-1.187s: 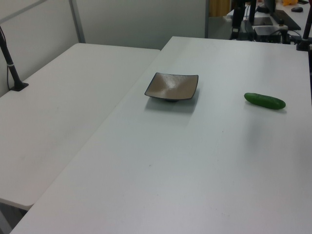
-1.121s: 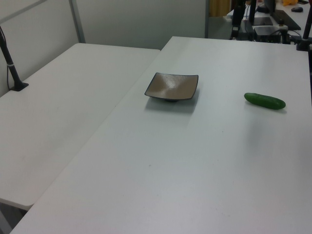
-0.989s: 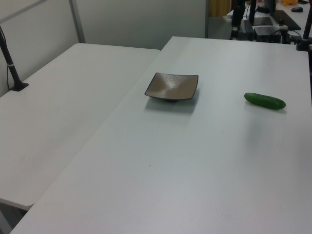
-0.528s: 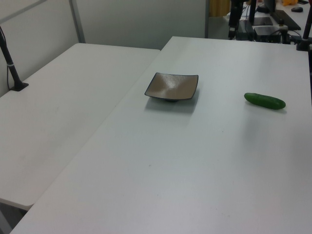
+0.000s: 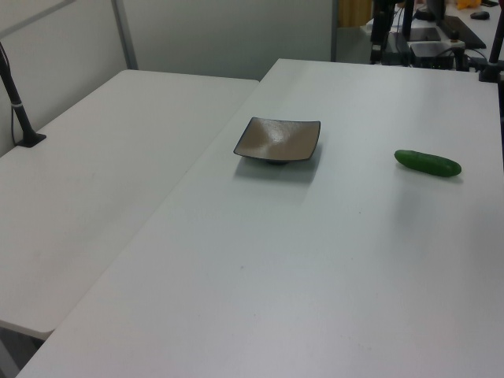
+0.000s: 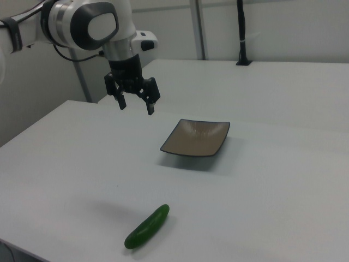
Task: Cucumber placed on a ceramic plate
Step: 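Move the open gripper over the green cucumber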
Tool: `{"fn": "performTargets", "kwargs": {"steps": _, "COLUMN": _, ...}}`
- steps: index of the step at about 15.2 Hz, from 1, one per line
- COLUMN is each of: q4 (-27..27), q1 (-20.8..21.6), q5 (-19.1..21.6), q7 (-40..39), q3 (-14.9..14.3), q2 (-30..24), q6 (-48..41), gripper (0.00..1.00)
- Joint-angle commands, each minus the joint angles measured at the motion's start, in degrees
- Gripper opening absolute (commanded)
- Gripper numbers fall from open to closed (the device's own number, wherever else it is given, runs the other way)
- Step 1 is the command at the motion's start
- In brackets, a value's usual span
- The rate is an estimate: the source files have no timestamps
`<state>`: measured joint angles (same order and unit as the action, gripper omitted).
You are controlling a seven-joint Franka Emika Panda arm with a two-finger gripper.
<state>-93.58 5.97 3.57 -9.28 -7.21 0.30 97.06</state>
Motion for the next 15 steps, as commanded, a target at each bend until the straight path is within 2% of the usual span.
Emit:
{"fn": "performTargets", "kwargs": {"steps": 1, "q4": -4.07, "q1": -0.61, "q5": -0.67, "q7": -0.03, "q3": 0.97, "q2": -2.05, "q6": 0.85, "gripper": 1.0}}
{"fn": "performTargets", "kwargs": {"steps": 7, "q4": -8.37, "q1": -1.14, "q5": -1.73, "q7": -0.03, "q3": 0.88, "q2": -1.61, "q6": 0.85, "gripper": 1.0}}
{"fn": "performTargets", "kwargs": {"steps": 15, "q4": -21.63, "q1": -1.31, "q5": -3.4, "q7": 0.58, "q3": 0.97, "q2": -1.7, "q6": 2.77, "gripper": 1.0}}
